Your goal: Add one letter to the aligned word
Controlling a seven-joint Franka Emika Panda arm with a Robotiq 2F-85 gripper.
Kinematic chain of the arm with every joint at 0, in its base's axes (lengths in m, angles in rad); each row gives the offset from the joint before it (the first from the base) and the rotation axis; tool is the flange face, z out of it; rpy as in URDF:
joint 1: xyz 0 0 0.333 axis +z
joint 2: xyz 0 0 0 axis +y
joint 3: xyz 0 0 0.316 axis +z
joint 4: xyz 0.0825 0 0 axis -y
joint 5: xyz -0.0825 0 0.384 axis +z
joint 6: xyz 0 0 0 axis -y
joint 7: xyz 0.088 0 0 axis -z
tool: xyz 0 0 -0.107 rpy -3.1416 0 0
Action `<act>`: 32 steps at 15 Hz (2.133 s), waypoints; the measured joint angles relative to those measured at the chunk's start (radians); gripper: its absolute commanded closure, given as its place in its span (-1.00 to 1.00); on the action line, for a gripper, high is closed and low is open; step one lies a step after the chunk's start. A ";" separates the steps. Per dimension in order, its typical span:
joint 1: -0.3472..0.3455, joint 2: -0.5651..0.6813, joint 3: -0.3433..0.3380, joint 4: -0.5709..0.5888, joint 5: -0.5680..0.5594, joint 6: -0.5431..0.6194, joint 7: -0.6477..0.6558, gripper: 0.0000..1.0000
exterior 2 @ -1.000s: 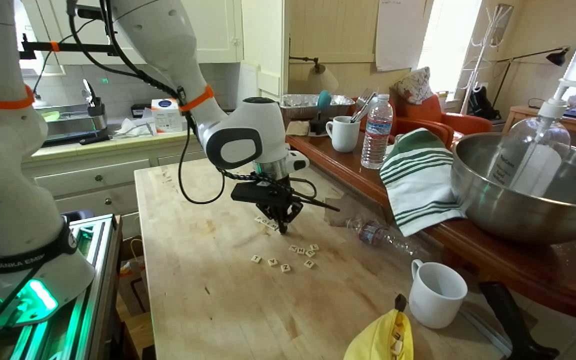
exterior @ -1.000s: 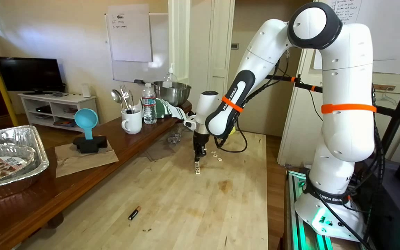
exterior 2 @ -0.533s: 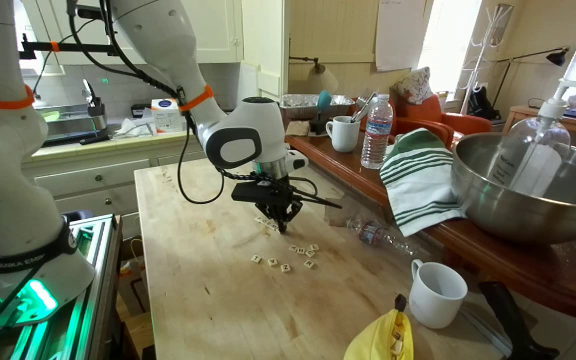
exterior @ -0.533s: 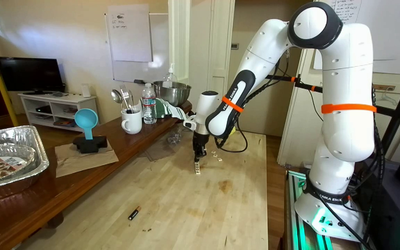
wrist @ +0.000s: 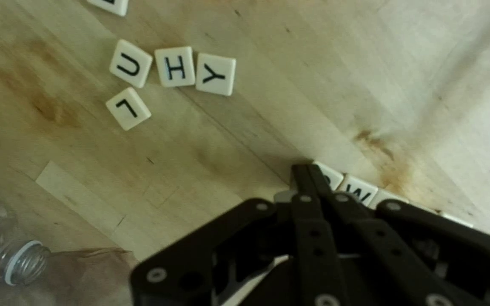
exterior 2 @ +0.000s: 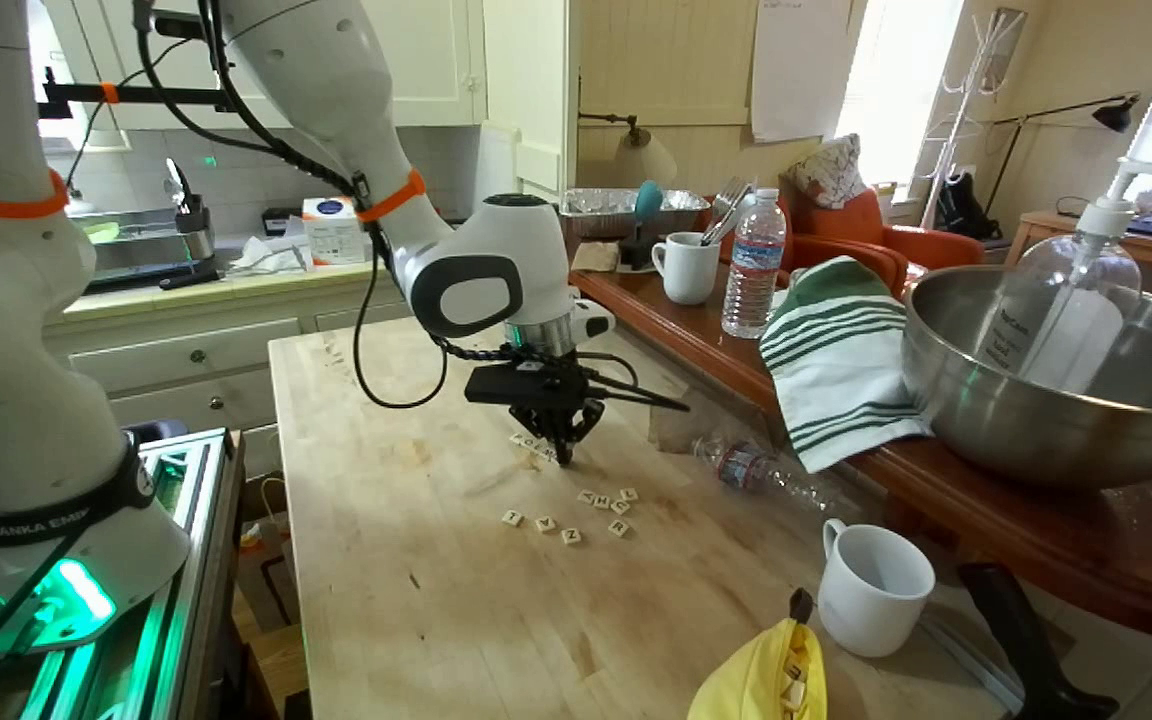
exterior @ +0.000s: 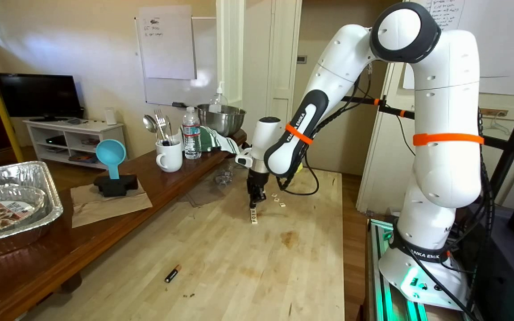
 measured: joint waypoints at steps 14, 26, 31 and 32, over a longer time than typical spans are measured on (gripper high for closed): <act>-0.002 -0.007 0.004 -0.016 0.002 0.016 -0.042 1.00; -0.031 -0.009 0.046 -0.018 0.044 0.016 -0.046 1.00; -0.040 -0.014 0.058 -0.018 0.069 0.016 -0.055 1.00; -0.042 -0.016 0.062 -0.018 0.077 0.016 -0.060 1.00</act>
